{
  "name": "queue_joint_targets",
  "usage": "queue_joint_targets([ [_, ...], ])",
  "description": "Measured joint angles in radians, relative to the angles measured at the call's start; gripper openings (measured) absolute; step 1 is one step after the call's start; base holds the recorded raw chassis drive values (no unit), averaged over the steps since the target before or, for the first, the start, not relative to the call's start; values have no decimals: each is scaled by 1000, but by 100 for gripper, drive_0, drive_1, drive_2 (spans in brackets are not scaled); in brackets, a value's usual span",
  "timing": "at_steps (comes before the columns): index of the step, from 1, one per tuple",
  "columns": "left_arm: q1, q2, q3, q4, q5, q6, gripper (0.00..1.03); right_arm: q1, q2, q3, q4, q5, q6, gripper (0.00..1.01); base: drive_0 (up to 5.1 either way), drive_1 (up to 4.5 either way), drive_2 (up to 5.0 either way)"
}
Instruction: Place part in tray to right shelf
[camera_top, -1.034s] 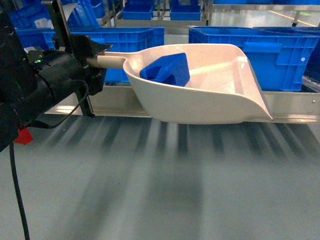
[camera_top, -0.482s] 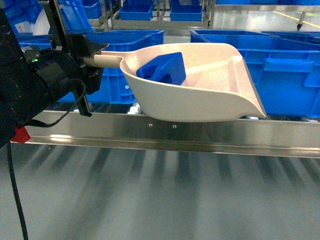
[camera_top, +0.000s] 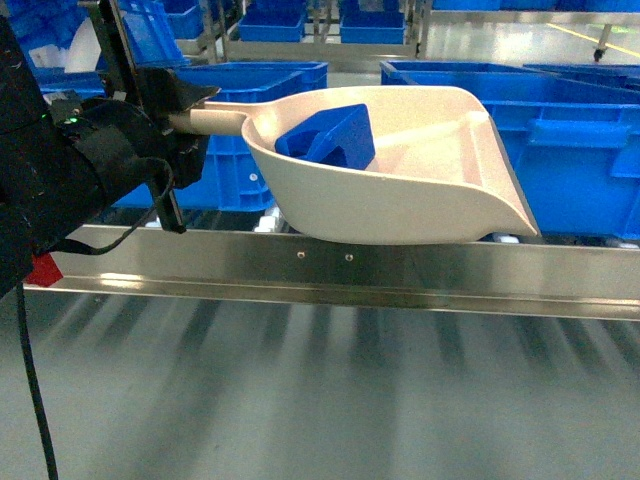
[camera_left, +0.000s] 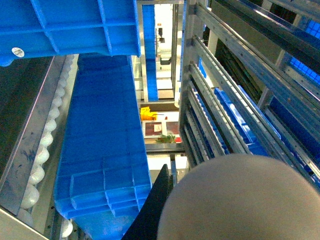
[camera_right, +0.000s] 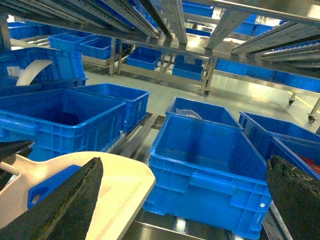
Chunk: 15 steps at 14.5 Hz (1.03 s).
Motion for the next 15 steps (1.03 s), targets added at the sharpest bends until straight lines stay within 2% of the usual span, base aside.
queue_joint_targets([
  [1, 0, 0, 0, 0, 0, 0, 12, 0, -1, 0, 0, 0, 0, 98, 8, 435, -419],
  [15, 0, 0, 0, 0, 0, 0, 12, 0, -2, 0, 0, 0, 0, 98, 0, 0, 0],
])
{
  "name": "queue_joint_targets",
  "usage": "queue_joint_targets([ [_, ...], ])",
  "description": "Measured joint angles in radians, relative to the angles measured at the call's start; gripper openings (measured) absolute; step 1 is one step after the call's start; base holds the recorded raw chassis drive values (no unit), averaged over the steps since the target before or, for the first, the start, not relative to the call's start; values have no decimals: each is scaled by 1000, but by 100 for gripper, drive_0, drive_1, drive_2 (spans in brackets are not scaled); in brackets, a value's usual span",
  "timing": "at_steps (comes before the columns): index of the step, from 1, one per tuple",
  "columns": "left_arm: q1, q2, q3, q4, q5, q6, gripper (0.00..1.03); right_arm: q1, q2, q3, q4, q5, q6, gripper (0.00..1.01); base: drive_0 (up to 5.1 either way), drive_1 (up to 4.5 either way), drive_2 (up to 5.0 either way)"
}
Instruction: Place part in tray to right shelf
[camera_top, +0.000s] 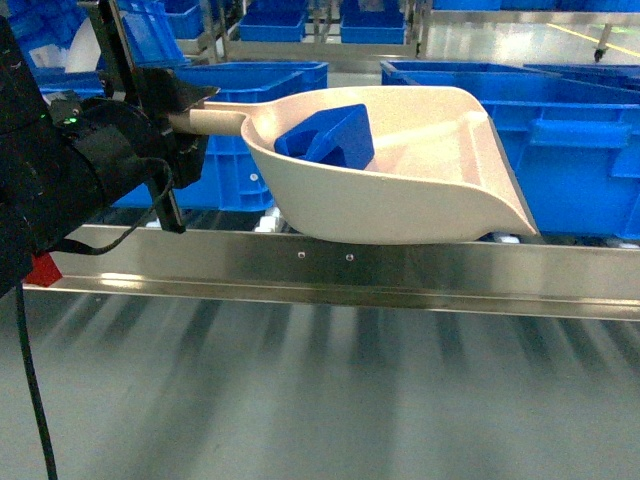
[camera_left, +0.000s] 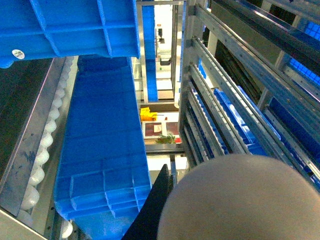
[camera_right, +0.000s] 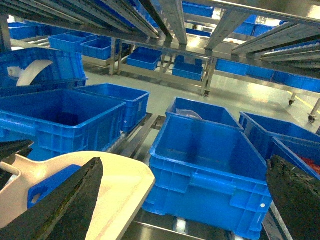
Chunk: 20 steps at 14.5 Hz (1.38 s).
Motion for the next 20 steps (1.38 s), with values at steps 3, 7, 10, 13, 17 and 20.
queue_joint_targets([
  [3, 0, 0, 0, 0, 0, 0, 12, 0, 0, 0, 0, 0, 0, 98, 0, 0, 0],
  [7, 0, 0, 0, 0, 0, 0, 12, 0, 0, 0, 0, 0, 0, 98, 0, 0, 0],
  [10, 0, 0, 0, 0, 0, 0, 12, 0, 0, 0, 0, 0, 0, 98, 0, 0, 0],
  [13, 0, 0, 0, 0, 0, 0, 12, 0, 0, 0, 0, 0, 0, 98, 0, 0, 0],
  [17, 0, 0, 0, 0, 0, 0, 12, 0, 0, 0, 0, 0, 0, 98, 0, 0, 0],
  [20, 0, 0, 0, 0, 0, 0, 12, 0, 0, 0, 0, 0, 0, 98, 0, 0, 0],
])
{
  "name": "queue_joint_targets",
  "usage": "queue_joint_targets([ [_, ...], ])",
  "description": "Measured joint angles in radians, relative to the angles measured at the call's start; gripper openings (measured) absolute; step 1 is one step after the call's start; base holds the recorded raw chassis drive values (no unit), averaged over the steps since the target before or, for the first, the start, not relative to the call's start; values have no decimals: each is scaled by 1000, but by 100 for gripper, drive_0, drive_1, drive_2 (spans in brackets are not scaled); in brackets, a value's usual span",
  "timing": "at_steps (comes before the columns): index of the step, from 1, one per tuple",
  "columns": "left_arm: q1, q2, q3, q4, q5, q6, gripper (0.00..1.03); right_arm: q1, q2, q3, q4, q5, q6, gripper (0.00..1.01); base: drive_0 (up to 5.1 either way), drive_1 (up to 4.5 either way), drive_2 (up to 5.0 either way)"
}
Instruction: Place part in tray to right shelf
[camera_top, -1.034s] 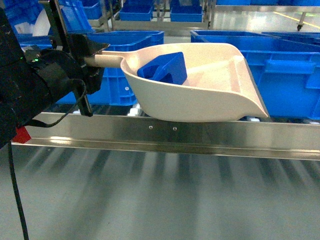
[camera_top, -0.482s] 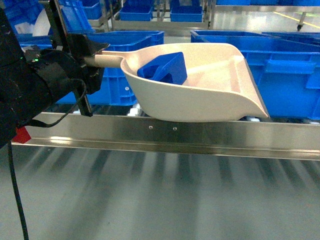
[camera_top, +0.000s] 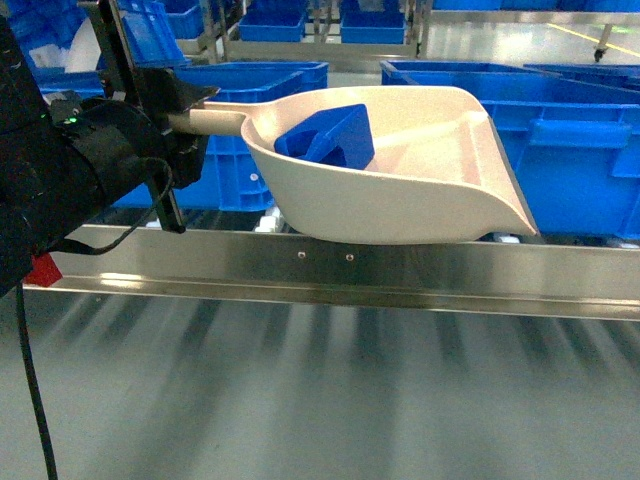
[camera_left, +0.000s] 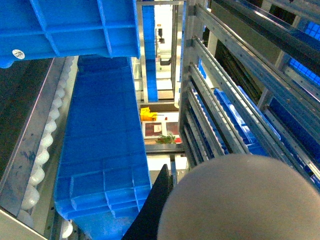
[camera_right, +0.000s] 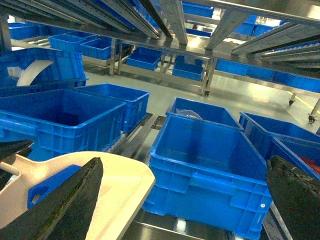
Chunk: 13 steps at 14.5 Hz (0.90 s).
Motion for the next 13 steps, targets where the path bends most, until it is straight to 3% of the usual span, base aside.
queue_joint_targets([
  [13, 0, 0, 0, 0, 0, 0, 12, 0, 0, 0, 0, 0, 0, 98, 0, 0, 0],
])
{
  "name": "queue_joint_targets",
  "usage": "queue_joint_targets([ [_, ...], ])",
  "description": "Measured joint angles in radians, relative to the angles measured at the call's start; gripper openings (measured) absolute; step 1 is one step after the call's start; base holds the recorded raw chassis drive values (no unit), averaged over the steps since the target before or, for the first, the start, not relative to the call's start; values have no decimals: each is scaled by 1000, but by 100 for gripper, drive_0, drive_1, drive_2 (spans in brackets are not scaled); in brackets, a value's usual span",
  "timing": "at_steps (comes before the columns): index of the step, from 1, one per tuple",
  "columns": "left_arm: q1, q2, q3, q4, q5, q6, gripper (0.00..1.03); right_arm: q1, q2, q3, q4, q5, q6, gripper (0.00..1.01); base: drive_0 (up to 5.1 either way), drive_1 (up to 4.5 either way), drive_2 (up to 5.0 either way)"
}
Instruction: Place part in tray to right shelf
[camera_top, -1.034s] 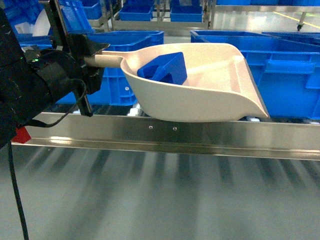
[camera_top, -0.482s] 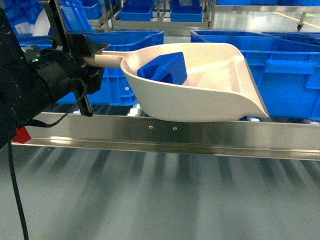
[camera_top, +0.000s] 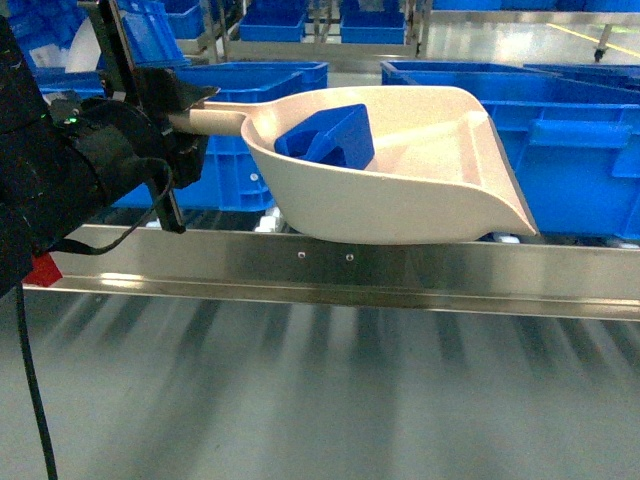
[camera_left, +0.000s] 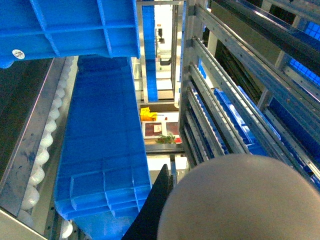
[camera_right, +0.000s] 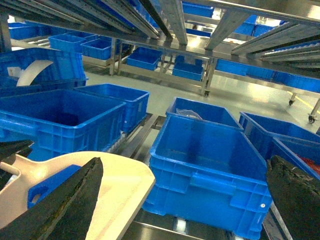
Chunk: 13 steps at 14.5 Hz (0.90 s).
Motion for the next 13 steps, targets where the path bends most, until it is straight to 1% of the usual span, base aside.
queue_joint_targets([
  [8, 0, 0, 0, 0, 0, 0, 12, 0, 0, 0, 0, 0, 0, 98, 0, 0, 0],
  [9, -8, -31, -4, -90, -59, 12, 12, 0, 0, 0, 0, 0, 0, 98, 0, 0, 0],
  [10, -14, -85, -35, -153, -159, 61, 12, 0, 0, 0, 0, 0, 0, 98, 0, 0, 0],
  [11, -16, -145, -49, -134, -204, 88, 12, 0, 0, 0, -1, 0, 0, 98, 0, 0, 0],
  [12, -10, -171, -42, -85, -211, 92, 12, 0, 0, 0, 2, 0, 0, 98, 0, 0, 0],
  [13, -4, -192, -29, -69, -209, 89, 12, 0, 0, 0, 1, 0, 0, 98, 0, 0, 0],
])
